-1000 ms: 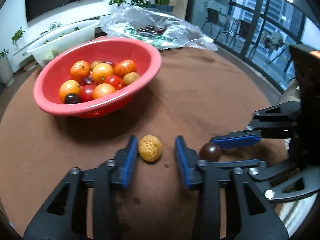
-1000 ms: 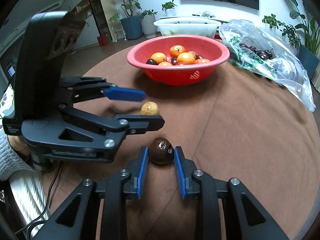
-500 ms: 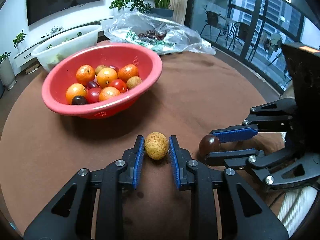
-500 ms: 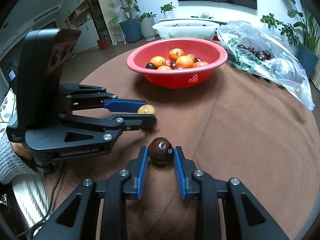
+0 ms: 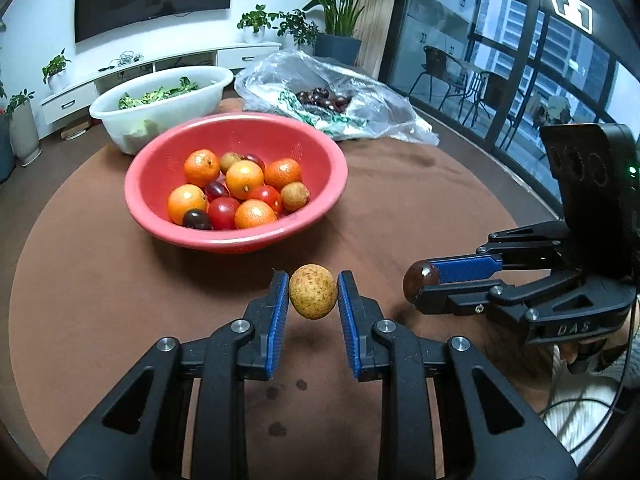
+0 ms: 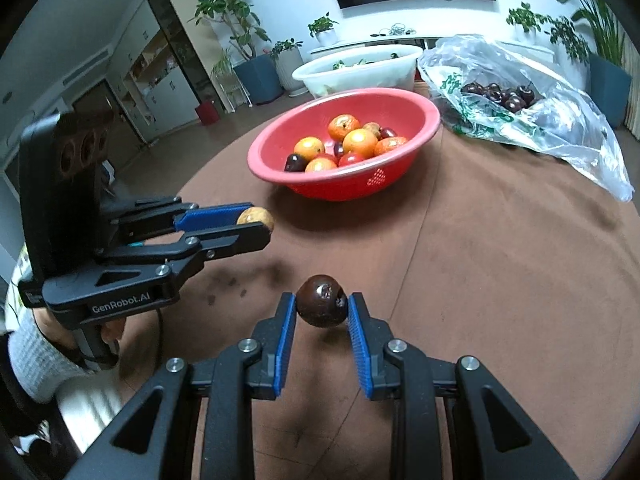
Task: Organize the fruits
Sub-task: 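Carry the yellow-brown fruit and plum into the red bowl and release both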
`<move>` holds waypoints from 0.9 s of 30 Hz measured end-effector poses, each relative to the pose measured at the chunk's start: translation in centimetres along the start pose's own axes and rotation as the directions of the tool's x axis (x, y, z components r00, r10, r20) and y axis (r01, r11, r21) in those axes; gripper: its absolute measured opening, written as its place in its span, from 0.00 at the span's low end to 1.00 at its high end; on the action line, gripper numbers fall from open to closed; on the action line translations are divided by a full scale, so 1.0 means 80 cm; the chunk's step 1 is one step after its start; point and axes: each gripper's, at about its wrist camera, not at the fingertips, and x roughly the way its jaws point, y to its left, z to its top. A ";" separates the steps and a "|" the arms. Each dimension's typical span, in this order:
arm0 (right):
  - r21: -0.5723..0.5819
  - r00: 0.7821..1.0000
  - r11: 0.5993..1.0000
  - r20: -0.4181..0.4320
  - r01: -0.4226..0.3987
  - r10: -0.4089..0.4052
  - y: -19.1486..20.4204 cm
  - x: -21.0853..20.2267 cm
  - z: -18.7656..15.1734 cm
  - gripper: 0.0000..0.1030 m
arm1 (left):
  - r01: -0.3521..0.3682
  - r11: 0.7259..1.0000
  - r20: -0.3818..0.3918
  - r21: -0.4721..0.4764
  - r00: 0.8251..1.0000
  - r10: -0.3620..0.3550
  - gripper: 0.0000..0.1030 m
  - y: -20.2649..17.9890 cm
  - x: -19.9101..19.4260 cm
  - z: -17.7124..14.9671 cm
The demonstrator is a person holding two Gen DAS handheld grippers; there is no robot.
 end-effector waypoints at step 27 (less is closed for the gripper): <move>0.006 0.993 0.999 0.113 -0.047 0.046 -0.011 -0.011 0.114 0.28 | -0.056 0.998 0.089 -0.011 0.994 0.057 0.23 0.054 -0.007 0.095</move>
